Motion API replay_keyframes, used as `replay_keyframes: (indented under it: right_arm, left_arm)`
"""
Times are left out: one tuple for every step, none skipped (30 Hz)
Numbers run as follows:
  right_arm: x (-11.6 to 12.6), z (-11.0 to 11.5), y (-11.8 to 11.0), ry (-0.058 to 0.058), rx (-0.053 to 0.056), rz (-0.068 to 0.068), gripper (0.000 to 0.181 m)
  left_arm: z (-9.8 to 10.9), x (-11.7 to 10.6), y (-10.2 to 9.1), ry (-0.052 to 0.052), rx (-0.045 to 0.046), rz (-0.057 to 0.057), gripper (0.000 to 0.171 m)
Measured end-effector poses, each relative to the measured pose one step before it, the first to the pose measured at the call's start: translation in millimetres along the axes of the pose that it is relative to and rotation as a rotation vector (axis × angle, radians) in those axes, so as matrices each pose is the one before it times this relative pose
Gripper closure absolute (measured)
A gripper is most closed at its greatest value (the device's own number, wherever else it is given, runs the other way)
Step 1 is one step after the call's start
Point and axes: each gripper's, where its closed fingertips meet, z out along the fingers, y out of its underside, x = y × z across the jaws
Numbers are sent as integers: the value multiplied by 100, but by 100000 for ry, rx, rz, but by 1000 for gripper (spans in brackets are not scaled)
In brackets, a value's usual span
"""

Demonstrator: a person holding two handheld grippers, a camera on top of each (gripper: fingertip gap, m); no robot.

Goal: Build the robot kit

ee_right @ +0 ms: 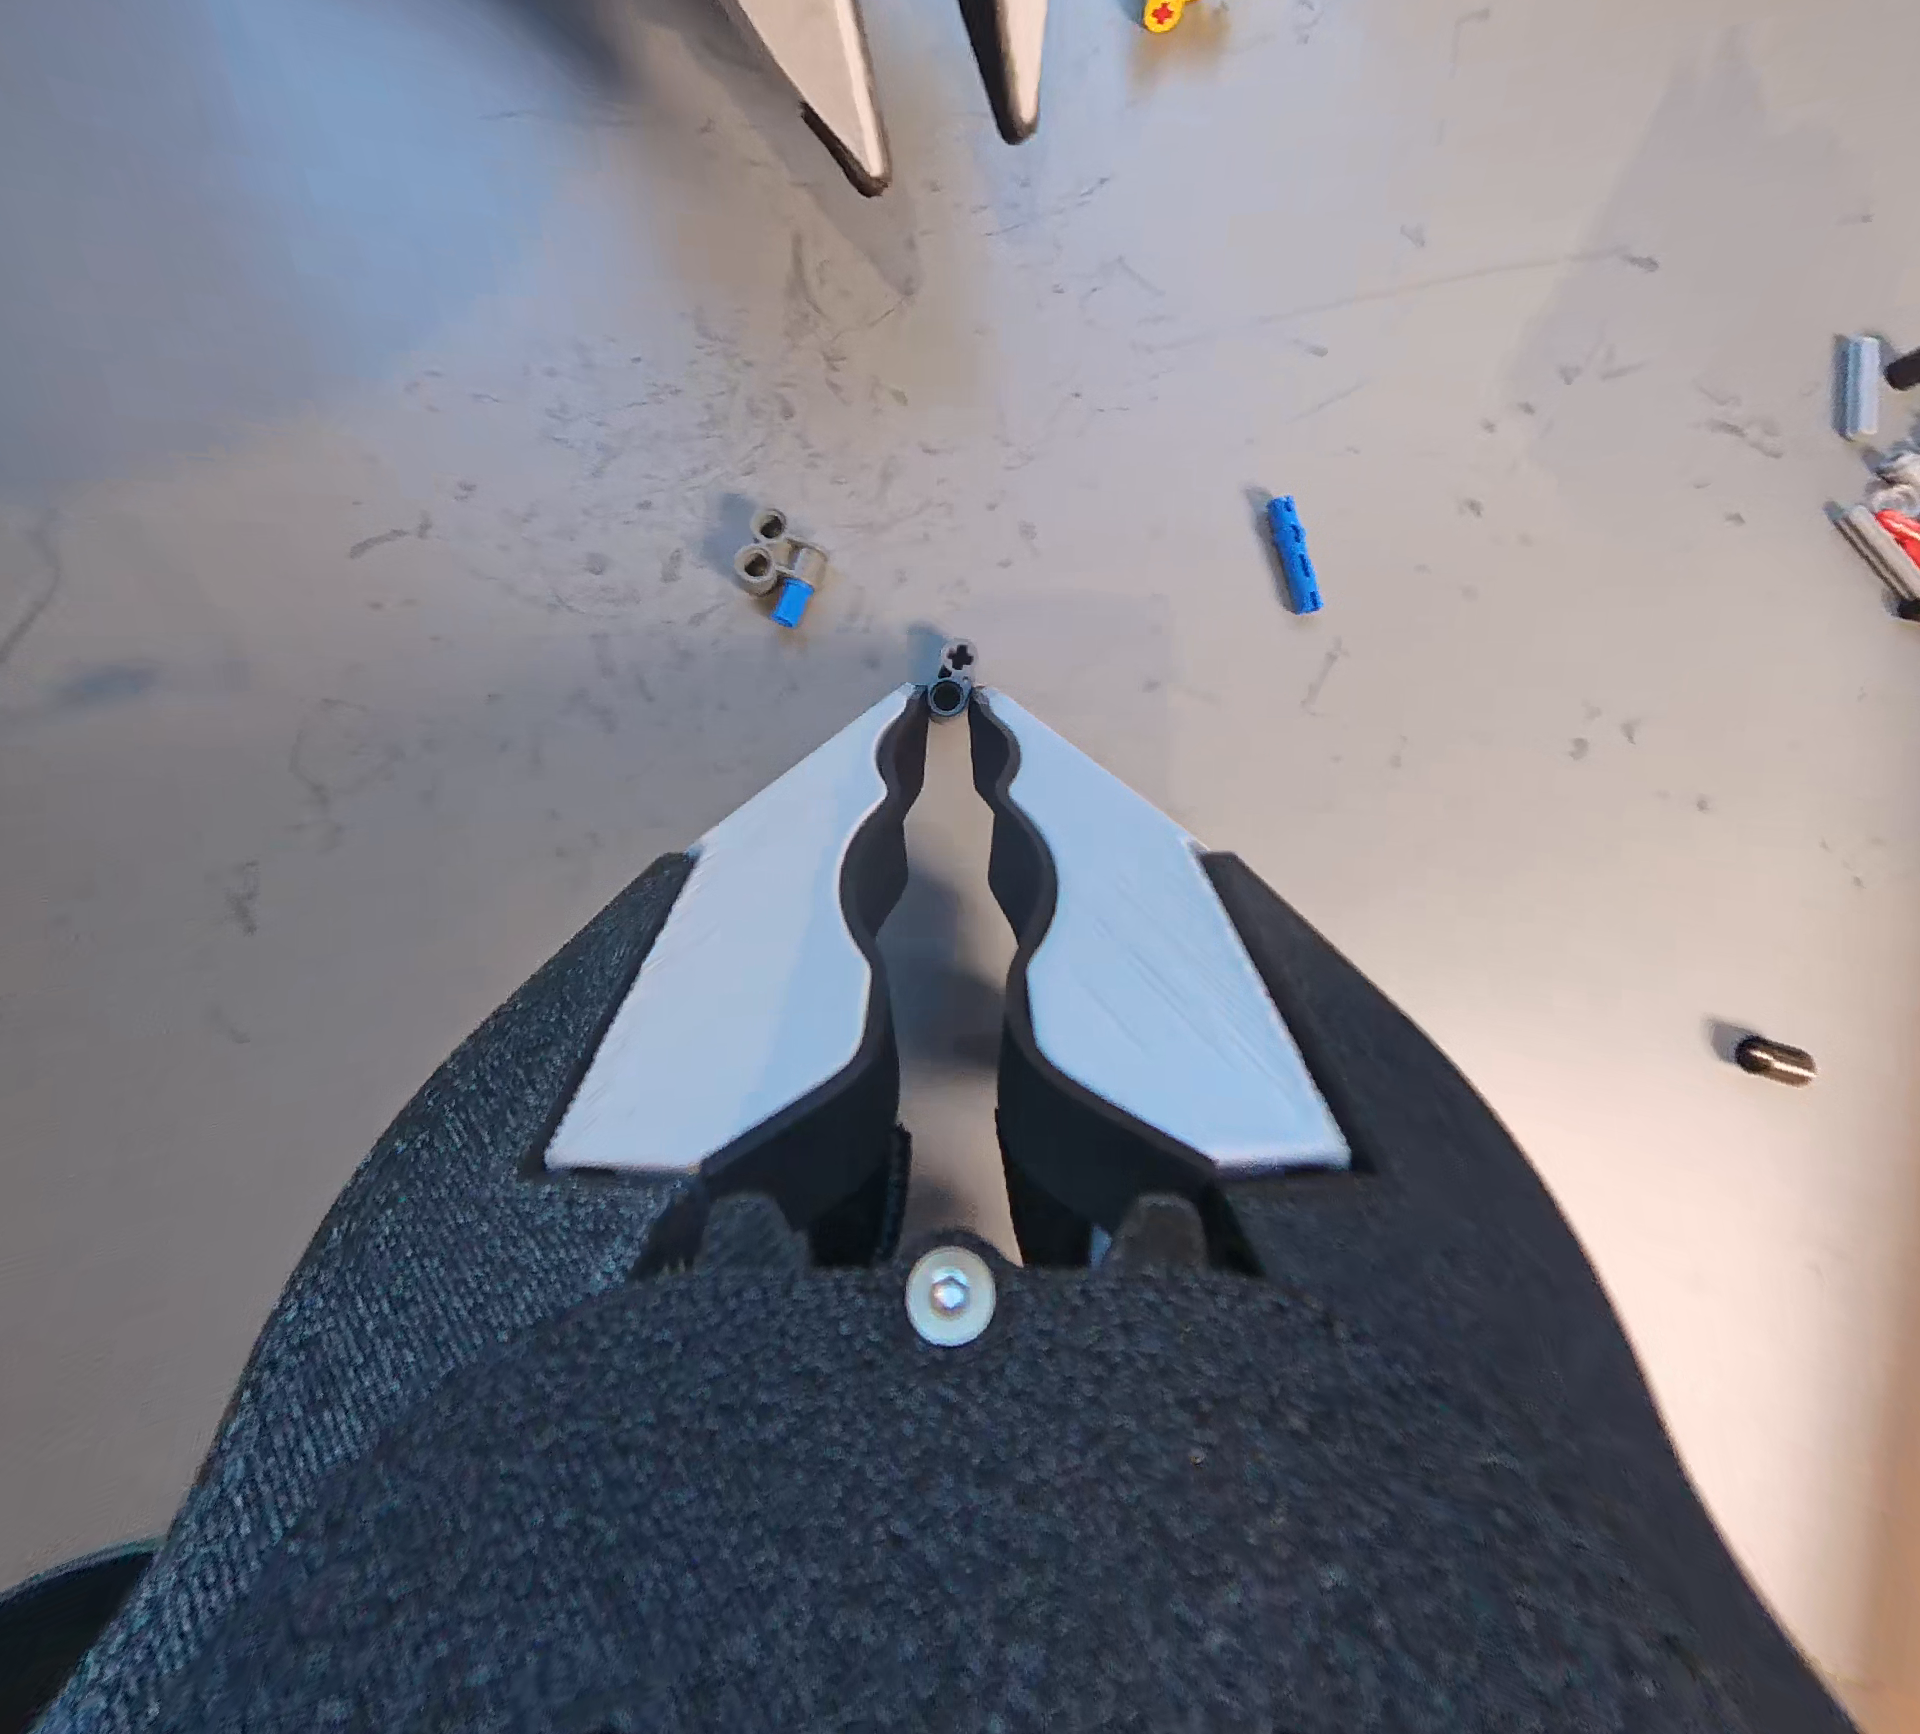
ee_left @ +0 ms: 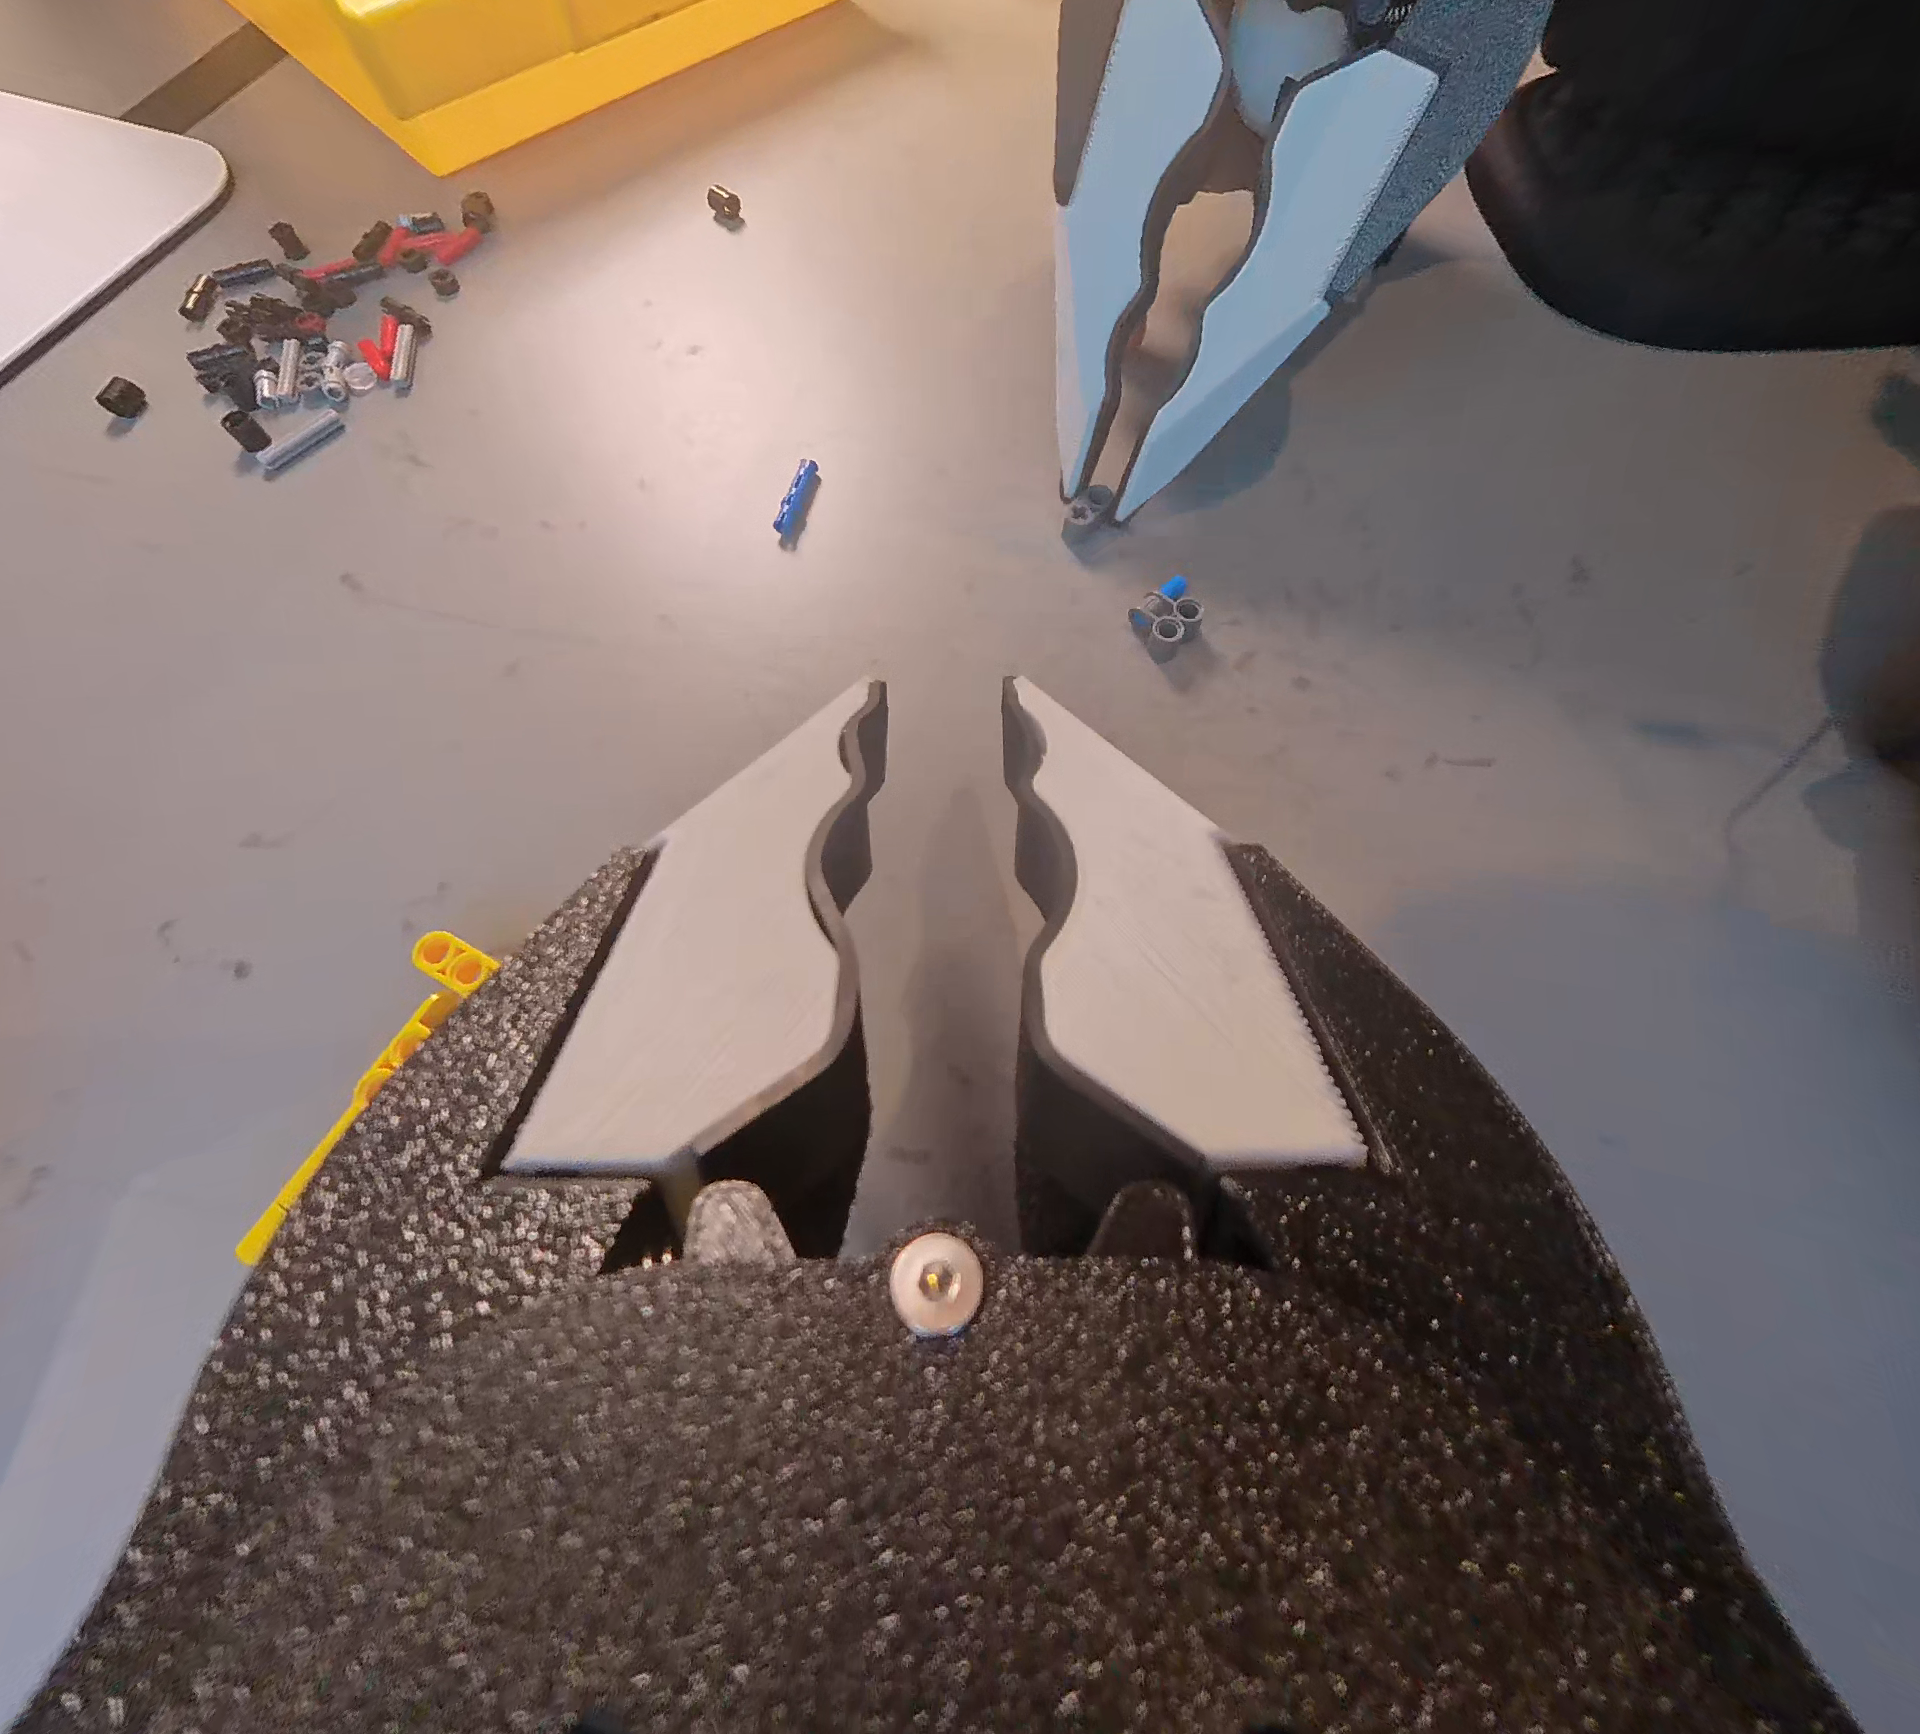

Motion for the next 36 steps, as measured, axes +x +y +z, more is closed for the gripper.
replay_keyframes:
  right_arm:
    - [-263, 34, -63, -1045, 120, -493, 174]
    - [-235, 20, -53, -914, -1, -599, 174]
    - [-210, 23, -38, -798, -25, -460, 174]
    - [-183, 7, -29, -741, -55, -187, 174]
    - [-191, -6, -7, -801, -163, -241, 174]
    - [-164, -6, -12, -650, -83, -382, 174]
    - [-118, 4, -7, -451, -60, -190, 174]
    - [-55, -9, 8, -275, 15, -2, 174]
    - [3, -5, 1, -159, 134, 108, 174]
    - [20, -11, -11, -358, 257, 330, 174]
    - [67, -20, -31, -291, 528, 527, 174]
    - [160, -29, -12, 266, 378, 640, 174]
    - [171, -39, 51, 397, -6, 606, 174]
    - [174, -85, 139, 866, -427, 388, 174]
    - [214, -103, 237, 1225, -999, 81, 174]
    - [230, -132, 146, 1202, -613, 249, 174]
    - [320, -116, 144, 1460, -523, 400, 174]
    - [300, -71, 108, 1244, -204, 442, 174]
    - [170, -37, 52, 486, 104, 577, 174]
    - [111, 5, 7, 191, 250, 554, 174]
    - [76, 14, -8, 202, 241, 266, 174]
    - [76, 17, -8, 336, 109, 24, 174]
    - [41, 14, -23, 230, 114, -85, 174]
    - [28, 20, -17, 279, 113, -260, 174]
    - [20, 14, -21, 225, 25, -335, 174]
    - [14, 5, -15, 250, 61, -417, 174]
    - [6, 14, -12, 139, 100, -397, 174]
    - [-5, -2, -8, 98, 74, -358, 174]
    - [6, -4, -5, 114, 72, -350, 174]
    - [1, -4, 2, 49, 17, -98, 174]
    - [-2, -1, 3, -16, 1, 125, 174]
    - [13, 6, 10, -58, 55, 232, 174]
    - [12, -10, 8, -124, 180, 438, 173]
    - [30, -15, 13, -63, 235, 535, 173]
    - [57, -26, 19, -17, 114, 441, 171]
    - [1, -35, 23, -302, 143, 311, 169]
  left_arm:
    - [8, -35, -8, -109, 29, -19, 150]
    - [-3, -33, -22, -176, 125, 24, 151]
    - [-9, -22, -18, -69, 117, -21, 151]
    - [-2, -11, -4, 22, 52, -102, 151]
    - [-9, -10, 2, -9, 40, -78, 151]
    - [3, -11, -5, 7, 39, -31, 151]
    - [-7, -5, 4, 83, -7, -70, 151]
    - [9, -8, -1, 79, -46, -123, 150]
    - [1, -35, 15, -10, -52, -121, 150]
    - [-1, -50, 2, -28, -18, -148, 150]
    - [6, -56, -4, 37, -1, -231, 150]
    - [5, -65, -3, 31, -17, -317, 150]
    - [-16, -27, 6, 33, 29, -258, 150]
    - [-43, 16, 26, -13, -4, 45, 150]
    - [-45, 26, 69, -268, -180, 399, 150]
    - [-23, -6, 68, -469, -300, 558, 150]
    - [-9, 5, 44, -308, -278, 425, 150]
    - [16, 38, 0, 48, -105, 161, 150]
    - [26, 64, -30, 235, 20, 72, 150]
    - [9, 57, -13, 145, -45, 190, 150]
    - [-1, 37, 10, -41, -99, 303, 150]
    - [1, 26, 6, -47, -67, 239, 150]
    - [0, 36, -11, 46, -12, 82, 150]
    - [-3, 6, -13, 47, 33, 2, 150]
    - [-8, -9, -11, -19, 43, -13, 150]
    - [-14, -16, -7, -48, 44, -69, 150]
    - [-10, -18, 5, 1, 21, -141, 150]
    - [4, -14, 11, 24, -15, -160, 150]
    - [13, -15, 21, -8, -55, -105, 150]
    - [15, -21, 36, -26, -104, -46, 150]
    - [26, -10, 39, -1, -201, -52, 150]
    - [33, -13, 41, -22, -269, -52, 150]
    - [11, -23, 21, -114, -169, 8, 150]
    - [-4, -24, 9, -152, -63, 38, 150]
    - [0, -26, 20, -103, -82, -30, 150]
    - [-11, -27, 15, -89, -80, -102, 150]
